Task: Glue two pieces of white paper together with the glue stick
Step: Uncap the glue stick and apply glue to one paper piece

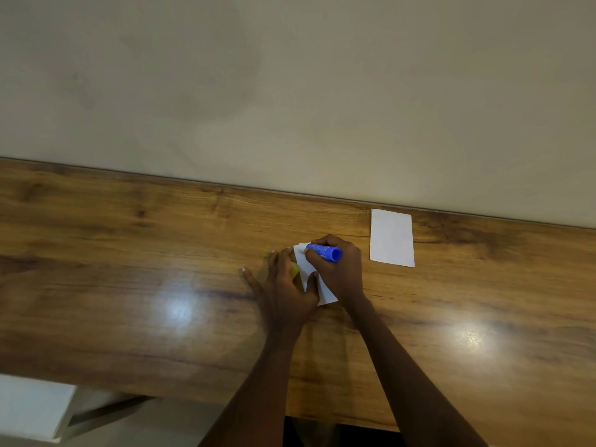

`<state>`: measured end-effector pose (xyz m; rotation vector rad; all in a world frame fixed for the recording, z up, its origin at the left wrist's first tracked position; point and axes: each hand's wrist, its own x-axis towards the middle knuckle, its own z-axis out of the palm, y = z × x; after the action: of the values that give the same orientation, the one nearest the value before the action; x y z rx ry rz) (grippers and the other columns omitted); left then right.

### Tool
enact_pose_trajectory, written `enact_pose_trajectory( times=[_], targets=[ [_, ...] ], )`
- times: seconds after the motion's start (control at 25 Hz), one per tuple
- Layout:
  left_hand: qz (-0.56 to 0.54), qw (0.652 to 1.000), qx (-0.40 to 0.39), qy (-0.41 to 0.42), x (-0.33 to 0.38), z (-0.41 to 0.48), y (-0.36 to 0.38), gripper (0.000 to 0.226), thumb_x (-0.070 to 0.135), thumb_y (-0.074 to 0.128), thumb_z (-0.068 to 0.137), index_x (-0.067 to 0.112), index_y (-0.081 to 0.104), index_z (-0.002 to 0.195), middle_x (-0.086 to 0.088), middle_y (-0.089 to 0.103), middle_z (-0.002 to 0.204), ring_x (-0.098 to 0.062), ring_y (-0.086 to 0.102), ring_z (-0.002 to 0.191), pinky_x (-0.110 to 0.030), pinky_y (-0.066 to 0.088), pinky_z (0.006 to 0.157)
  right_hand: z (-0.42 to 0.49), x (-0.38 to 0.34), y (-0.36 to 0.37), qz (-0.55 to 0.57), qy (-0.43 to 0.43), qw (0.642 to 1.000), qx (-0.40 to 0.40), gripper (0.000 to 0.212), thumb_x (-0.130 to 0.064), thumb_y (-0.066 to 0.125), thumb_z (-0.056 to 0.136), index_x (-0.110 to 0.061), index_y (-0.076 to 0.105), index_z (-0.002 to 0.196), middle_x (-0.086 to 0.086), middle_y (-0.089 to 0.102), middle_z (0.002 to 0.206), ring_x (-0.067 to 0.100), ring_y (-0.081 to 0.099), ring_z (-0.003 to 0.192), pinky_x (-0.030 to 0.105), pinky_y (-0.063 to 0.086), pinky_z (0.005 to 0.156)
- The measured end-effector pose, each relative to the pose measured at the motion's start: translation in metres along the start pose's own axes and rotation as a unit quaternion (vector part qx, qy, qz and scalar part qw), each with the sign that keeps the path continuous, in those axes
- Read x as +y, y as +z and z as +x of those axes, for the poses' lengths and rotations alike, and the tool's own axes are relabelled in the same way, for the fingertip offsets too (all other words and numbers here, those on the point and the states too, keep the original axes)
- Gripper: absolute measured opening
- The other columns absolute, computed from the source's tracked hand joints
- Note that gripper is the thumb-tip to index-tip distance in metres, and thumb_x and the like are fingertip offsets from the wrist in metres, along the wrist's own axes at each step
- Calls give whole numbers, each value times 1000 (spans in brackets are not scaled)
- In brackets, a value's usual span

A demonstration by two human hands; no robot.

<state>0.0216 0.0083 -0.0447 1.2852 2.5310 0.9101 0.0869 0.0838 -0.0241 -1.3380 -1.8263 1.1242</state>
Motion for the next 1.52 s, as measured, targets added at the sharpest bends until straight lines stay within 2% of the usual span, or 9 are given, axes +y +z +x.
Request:
enact_pose_trajectory(
  times=[0.16,0.32,0.52,0.72,0.92,1.0,1.24,1.44,1.52],
  targets=[
    [8,1000,1,-6,1,0,1,60,34,66,74,10,46,125,-15,54,131,-33,46,125,-56,-4,109,1,9,-18,-20,19,998,57,15,-13,67,76,-1,63,85,2,59,75,1,47,57,0,36,55],
    [8,1000,1,-11,0,0,2,60,37,63,75,9,46,125,-16,53,132,-33,47,125,-53,-8,109,2,18,-32,-16,53,993,103,15,-14,66,77,-2,62,84,9,64,77,8,49,57,12,38,56],
    [2,1000,1,-19,2,0,1,62,40,57,73,8,47,125,-16,54,131,-33,46,126,-54,-8,109,4,18,-38,-19,54,992,114,16,-11,65,77,1,61,86,15,68,81,5,48,57,9,38,57],
    [-4,1000,0,-17,1,0,2,60,35,64,75,10,46,126,-14,53,132,-32,45,126,-54,-8,110,-26,12,-27,-2,11,988,157,29,-18,63,80,-8,57,107,5,62,77,7,54,59,8,45,58],
    [-25,999,11,-19,3,0,0,55,29,67,74,7,50,121,-16,57,127,-33,49,123,-56,-5,110,-58,17,-3,-176,-1,984,4,44,-5,63,78,-13,52,119,17,64,116,31,58,105,40,42,95],
    [-31,999,22,-16,4,-1,1,52,29,66,75,5,51,120,-17,58,125,-34,49,122,-58,-2,110,-50,22,-12,-203,-3,978,-57,51,-3,64,76,-15,48,123,15,57,127,31,49,116,40,34,103],
    [-52,998,27,-36,3,0,1,63,39,55,74,7,43,127,-17,51,132,-33,43,127,-55,-2,111,6,21,-61,-217,-77,937,-263,46,-4,63,77,-21,46,116,13,54,126,17,50,99,27,39,86],
    [-38,999,21,-32,2,0,2,64,28,65,73,5,42,128,-20,51,132,-35,44,126,-58,1,110,44,5,-64,-323,-177,828,-422,57,5,62,75,-18,44,124,14,47,134,31,44,120,30,33,92],
    [-30,999,23,-28,2,1,3,64,25,68,72,4,43,127,-20,52,131,-35,44,126,-60,3,110,42,-1,-61,-336,-167,823,-427,57,3,62,75,-17,43,125,16,46,135,32,43,121,37,35,98]
  ],
)
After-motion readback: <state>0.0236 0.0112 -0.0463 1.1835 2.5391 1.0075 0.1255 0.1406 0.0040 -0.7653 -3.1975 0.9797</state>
